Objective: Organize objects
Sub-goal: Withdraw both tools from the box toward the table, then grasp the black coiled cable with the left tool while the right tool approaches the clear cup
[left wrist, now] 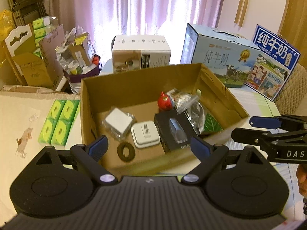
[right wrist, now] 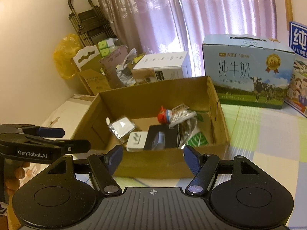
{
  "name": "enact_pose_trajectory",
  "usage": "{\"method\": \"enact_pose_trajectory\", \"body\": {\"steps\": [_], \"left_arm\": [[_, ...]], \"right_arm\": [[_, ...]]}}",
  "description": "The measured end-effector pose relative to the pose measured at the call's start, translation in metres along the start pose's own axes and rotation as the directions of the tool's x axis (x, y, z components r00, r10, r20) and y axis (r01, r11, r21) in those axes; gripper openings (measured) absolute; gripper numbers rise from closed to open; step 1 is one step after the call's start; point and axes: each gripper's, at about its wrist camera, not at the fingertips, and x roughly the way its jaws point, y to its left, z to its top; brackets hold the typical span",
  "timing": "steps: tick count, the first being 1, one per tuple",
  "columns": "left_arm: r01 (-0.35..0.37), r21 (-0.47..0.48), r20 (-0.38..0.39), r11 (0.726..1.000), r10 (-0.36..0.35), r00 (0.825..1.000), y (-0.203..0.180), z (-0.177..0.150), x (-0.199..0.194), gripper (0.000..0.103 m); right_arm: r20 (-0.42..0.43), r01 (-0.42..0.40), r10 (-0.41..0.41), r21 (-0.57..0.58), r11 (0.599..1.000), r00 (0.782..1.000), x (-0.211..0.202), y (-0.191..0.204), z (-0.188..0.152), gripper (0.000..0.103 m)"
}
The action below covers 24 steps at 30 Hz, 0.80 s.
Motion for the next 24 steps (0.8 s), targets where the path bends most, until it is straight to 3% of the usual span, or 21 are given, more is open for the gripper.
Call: {"method": "enact_pose_trajectory", "body": {"steps": [24], "left_arm": [[0.024,0.031,-0.039,0.999,-0.023,0.999,-0.023,-0.088,-0.039,0.091]], "right_arm": [[-0.088,0.023,-0.014,0.106,0.994,0.996,-0.035,0.001,-0.079,0.067]]}}
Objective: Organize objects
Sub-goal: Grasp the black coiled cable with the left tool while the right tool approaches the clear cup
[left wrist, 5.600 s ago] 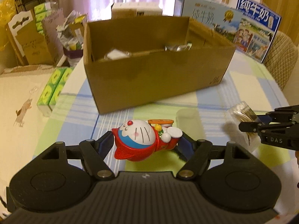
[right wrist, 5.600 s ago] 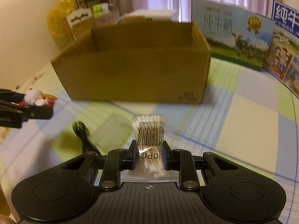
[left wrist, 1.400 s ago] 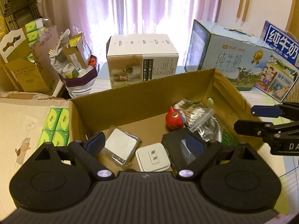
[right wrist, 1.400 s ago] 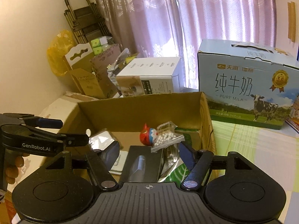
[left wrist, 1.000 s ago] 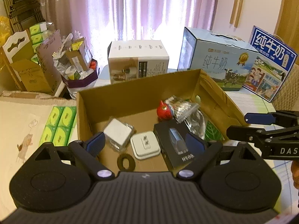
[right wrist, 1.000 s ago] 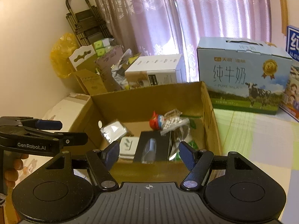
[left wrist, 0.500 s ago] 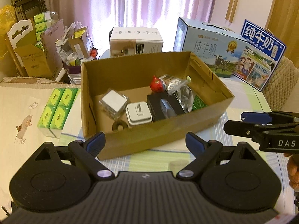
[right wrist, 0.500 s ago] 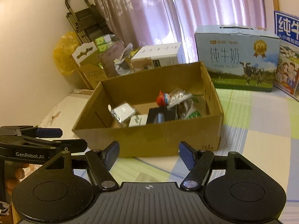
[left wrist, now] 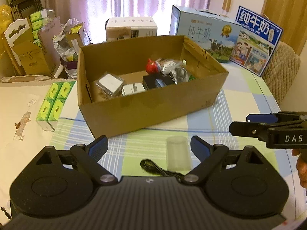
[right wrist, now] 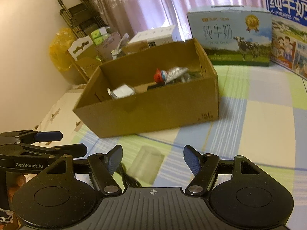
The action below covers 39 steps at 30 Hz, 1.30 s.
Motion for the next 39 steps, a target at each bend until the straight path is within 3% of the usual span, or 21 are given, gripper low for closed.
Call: {"method": "enact_pose_trajectory", "body": {"steps": [30,39], "left_arm": [[0.05,0.029,-0.139,0.998,-0.046,0.989,-0.011,-0.054,0.034,0.091],[0.072,0.099,-0.137,0.993,-0.058,0.989,-0.017,-0.063,0.05,0.094]], "right_arm": [[-0.152,0.059,-0.048,0.065,0.996,0.987,0.021,-0.016,-0.051,0.067],[-0.189,0.096,-0.077,0.09,0.991,0.979,0.028,-0.029,-0.059,0.067]]}}
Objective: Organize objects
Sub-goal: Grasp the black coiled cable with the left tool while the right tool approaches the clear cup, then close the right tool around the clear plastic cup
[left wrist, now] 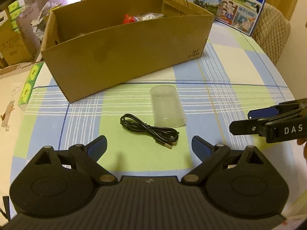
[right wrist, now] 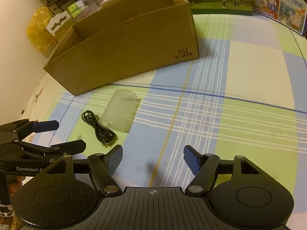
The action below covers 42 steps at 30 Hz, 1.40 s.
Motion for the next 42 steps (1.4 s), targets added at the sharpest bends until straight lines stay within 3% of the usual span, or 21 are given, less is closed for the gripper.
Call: {"method": "enact_pose_trajectory", "body": {"steps": [24,35,42], "left_arm": [[0.036,0.2,-0.07,0.979,-0.022,0.997,-0.005,0.007,0.07,0.099],[0.089,0.261,-0.046,0.961,-0.08,0.996,-0.001,0.01,0.076,0.094],[0.072,0.251,-0.025,0.965,-0.068,0.997,0.004,0.007,0.072,0.094]], "right_arm": [[-0.041,0.049,-0.045,0.09,0.995,0.998,0.012,-0.025,0.003,0.067],[-0.054,0.054,-0.05,0.085,0.995,0.997,0.017,-0.023,0.004,0.067],[-0.048,0.04,-0.037,0.068,0.997,0.998,0.019,-0.017,0.005,0.067]]}}
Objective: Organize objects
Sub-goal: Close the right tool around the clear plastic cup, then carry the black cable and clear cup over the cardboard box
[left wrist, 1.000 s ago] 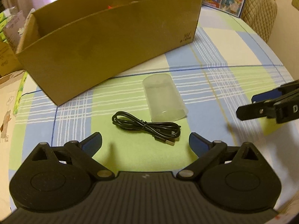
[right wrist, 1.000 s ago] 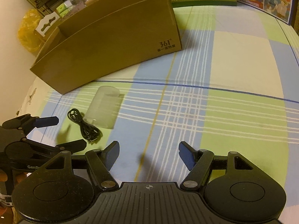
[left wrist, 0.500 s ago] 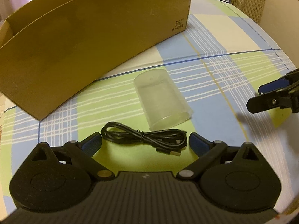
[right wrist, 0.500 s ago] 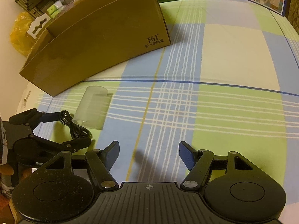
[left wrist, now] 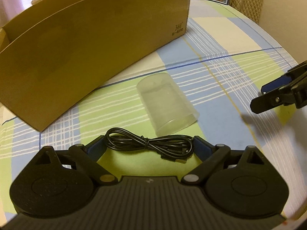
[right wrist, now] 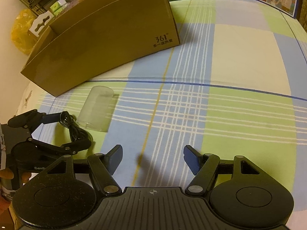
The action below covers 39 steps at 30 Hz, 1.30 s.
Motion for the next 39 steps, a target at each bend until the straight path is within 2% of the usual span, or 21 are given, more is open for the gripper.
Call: {"method": "enact_pose_trajectory", "body": {"steps": [11,16,20,24,27,32,39], "left_arm": [[-0.091,-0.139,-0.012,0.986,0.091,0.996,0.035,-0.017,-0.024,0.093],[-0.127,-0.2,-0.01,0.971,0.128,0.992,0.051,-0.02,-0.035,0.093],[-0.145,-0.237,-0.003,0.96,0.149,0.989,0.058,-0.019,-0.04,0.093],[-0.16,-0.262,-0.005,0.952,0.164,0.986,0.064,-0.02,-0.043,0.093],[-0.168,-0.276,-0.009,0.946,0.172,0.985,0.067,-0.02,-0.042,0.093],[-0.176,-0.29,-0.016,0.941,0.179,0.984,0.071,-0.02,-0.04,0.093],[-0.185,-0.299,-0.027,0.936,0.185,0.982,0.075,-0.021,-0.038,0.093]], "right_arm": [[0.017,-0.099,0.101,-0.109,0.989,0.995,0.021,0.044,0.022,0.067],[0.012,-0.145,0.147,-0.11,0.983,0.989,0.044,0.065,0.037,0.067],[0.019,-0.119,0.122,-0.11,0.987,0.992,0.061,0.076,0.048,0.066],[0.004,-0.101,0.102,-0.109,0.989,0.995,0.076,0.081,0.053,0.054],[-0.007,-0.082,0.082,-0.117,0.99,0.997,0.084,0.085,0.053,0.05],[0.01,-0.058,0.061,-0.22,0.974,0.998,0.087,0.095,0.049,0.044],[0.008,-0.055,0.061,-0.313,0.948,0.998,0.084,0.099,0.038,0.043]]}}
